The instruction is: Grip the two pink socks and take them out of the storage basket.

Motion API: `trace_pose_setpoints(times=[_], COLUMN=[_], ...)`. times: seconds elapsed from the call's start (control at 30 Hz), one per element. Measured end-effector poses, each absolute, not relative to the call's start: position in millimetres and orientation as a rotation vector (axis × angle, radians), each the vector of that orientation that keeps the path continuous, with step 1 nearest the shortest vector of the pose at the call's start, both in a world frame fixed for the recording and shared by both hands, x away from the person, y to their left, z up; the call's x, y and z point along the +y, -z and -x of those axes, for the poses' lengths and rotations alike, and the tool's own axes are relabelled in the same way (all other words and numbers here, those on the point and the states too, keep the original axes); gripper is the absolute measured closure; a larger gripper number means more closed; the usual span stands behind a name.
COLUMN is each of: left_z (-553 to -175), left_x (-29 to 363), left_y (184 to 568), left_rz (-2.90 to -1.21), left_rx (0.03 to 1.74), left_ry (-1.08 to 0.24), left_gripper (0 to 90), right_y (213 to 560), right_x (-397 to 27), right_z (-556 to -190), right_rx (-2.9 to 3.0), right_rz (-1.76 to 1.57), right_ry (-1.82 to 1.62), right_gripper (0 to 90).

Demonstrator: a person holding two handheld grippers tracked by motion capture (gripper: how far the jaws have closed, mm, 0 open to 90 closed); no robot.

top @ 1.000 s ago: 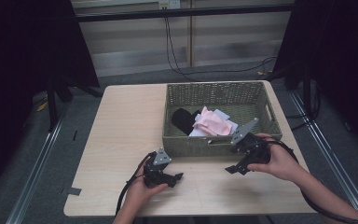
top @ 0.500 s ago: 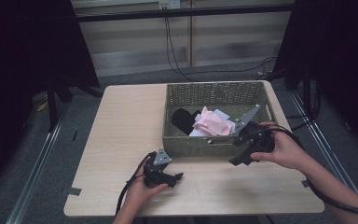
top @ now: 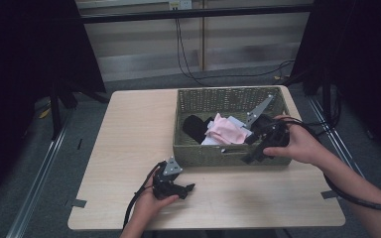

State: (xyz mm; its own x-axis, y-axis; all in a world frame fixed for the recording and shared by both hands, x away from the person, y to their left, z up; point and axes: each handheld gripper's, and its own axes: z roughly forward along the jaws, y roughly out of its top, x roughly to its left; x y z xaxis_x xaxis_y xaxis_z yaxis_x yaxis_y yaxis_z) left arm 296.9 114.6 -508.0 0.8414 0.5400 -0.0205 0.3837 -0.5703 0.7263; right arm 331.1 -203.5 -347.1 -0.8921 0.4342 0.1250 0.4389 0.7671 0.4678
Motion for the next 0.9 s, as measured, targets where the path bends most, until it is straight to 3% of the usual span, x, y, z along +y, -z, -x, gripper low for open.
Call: trace_pose_setpoints(times=[0.43,0.9], left_z=[-297,-297], left_x=[114,114], left_y=[508,508], left_rz=[-2.241,-2.239], left_rx=[0.672,0.672], left_ry=[-0.263,-0.26], left_gripper=[18.4,18.4], right_y=[342,373], right_x=[-208,-210], right_z=[-377,-418], right_rx=[-2.939,-2.969], right_rz=[0.864,0.963], right_ry=[0.766,0.689], right_gripper=[29.7,41.5])
